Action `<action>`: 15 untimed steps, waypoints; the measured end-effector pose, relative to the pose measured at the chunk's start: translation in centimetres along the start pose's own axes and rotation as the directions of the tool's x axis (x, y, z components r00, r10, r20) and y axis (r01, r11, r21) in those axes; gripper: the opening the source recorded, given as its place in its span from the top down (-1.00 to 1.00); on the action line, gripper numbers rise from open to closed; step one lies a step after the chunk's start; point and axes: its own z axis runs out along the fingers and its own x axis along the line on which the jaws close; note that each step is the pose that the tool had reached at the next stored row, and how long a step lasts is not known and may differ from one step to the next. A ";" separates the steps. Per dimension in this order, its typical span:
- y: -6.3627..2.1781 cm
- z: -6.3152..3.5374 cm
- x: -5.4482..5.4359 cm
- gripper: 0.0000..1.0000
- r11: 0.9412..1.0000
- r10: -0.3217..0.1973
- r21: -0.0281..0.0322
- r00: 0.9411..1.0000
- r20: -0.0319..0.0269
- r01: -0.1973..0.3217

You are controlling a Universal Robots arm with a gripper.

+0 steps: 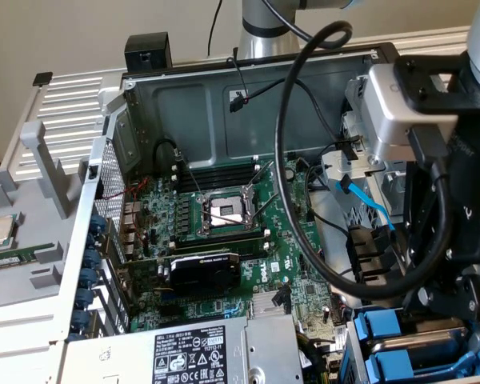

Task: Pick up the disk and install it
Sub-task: 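Insert the second disk wire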

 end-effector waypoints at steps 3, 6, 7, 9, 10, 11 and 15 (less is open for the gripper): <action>0.00 0.03 0.0 0.66 1.000 0.001 0.002 1.000 0.001 -0.001; 0.00 0.04 0.0 0.66 1.000 0.002 0.004 1.000 0.001 -0.002; 0.00 0.05 0.0 0.66 1.000 0.003 0.005 1.000 0.001 -0.003; 0.00 0.06 0.0 0.66 1.000 0.004 0.005 1.000 0.002 -0.004; 0.00 0.07 0.0 0.66 1.000 0.004 0.006 1.000 0.002 -0.004; 0.00 0.08 0.0 0.66 1.000 0.005 0.006 1.000 0.002 -0.005; -0.01 0.16 0.0 0.66 1.000 0.007 0.006 1.000 0.002 -0.007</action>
